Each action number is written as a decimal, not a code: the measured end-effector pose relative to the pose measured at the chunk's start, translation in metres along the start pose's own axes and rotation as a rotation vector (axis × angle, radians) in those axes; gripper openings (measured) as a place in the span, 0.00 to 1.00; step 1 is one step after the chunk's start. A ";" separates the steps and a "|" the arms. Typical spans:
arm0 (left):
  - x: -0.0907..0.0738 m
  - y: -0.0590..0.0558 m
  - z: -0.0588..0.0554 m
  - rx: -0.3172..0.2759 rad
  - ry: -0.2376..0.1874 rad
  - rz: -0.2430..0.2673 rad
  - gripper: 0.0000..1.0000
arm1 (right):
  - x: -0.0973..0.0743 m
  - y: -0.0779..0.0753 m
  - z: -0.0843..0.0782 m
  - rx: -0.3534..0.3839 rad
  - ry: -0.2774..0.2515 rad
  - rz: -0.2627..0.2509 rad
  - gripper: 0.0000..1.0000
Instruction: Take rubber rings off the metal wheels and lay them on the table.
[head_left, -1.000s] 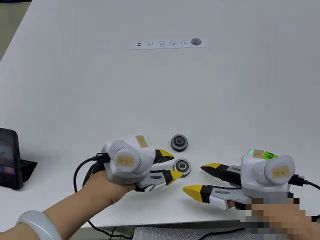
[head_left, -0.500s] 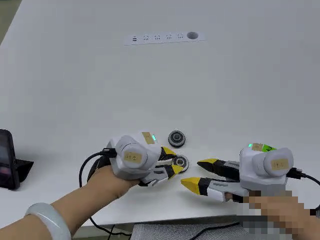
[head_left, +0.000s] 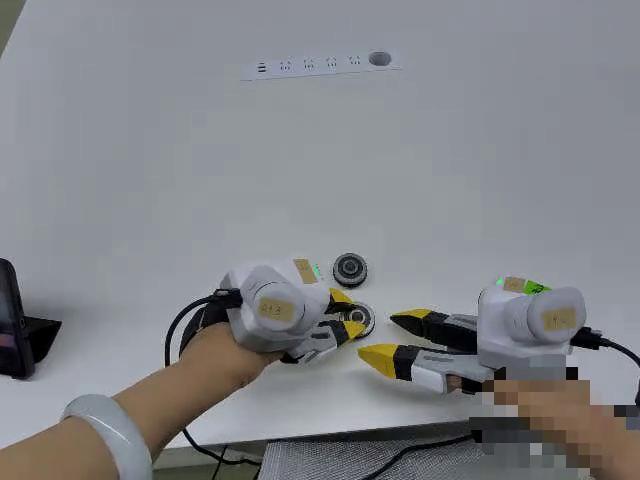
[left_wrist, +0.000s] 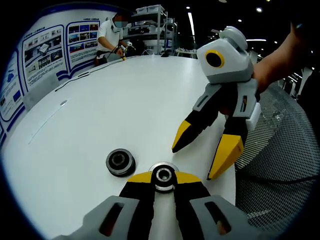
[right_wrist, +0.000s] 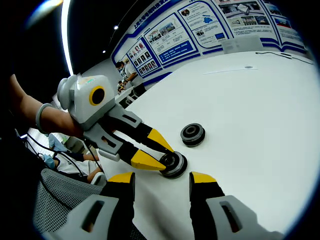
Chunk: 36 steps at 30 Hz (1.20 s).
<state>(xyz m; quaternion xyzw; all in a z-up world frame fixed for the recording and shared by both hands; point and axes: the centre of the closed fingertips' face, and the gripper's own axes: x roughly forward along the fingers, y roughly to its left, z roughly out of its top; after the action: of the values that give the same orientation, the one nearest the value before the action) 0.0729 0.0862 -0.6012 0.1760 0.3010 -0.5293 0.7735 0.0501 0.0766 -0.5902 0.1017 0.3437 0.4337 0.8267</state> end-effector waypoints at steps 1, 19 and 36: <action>0.000 0.000 0.000 0.002 0.000 -0.001 0.15 | 0.000 0.000 0.000 0.003 -0.002 0.001 0.45; 0.000 -0.001 -0.001 0.026 0.013 -0.005 0.13 | 0.005 -0.011 0.006 0.192 -0.049 -0.012 0.36; 0.000 0.000 -0.001 0.026 0.008 -0.001 0.13 | 0.013 -0.021 0.003 0.451 -0.030 -0.029 0.23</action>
<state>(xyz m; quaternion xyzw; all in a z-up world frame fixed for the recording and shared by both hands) 0.0722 0.0865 -0.6026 0.1879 0.2971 -0.5331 0.7696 0.0705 0.0740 -0.6041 0.2853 0.4212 0.3325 0.7941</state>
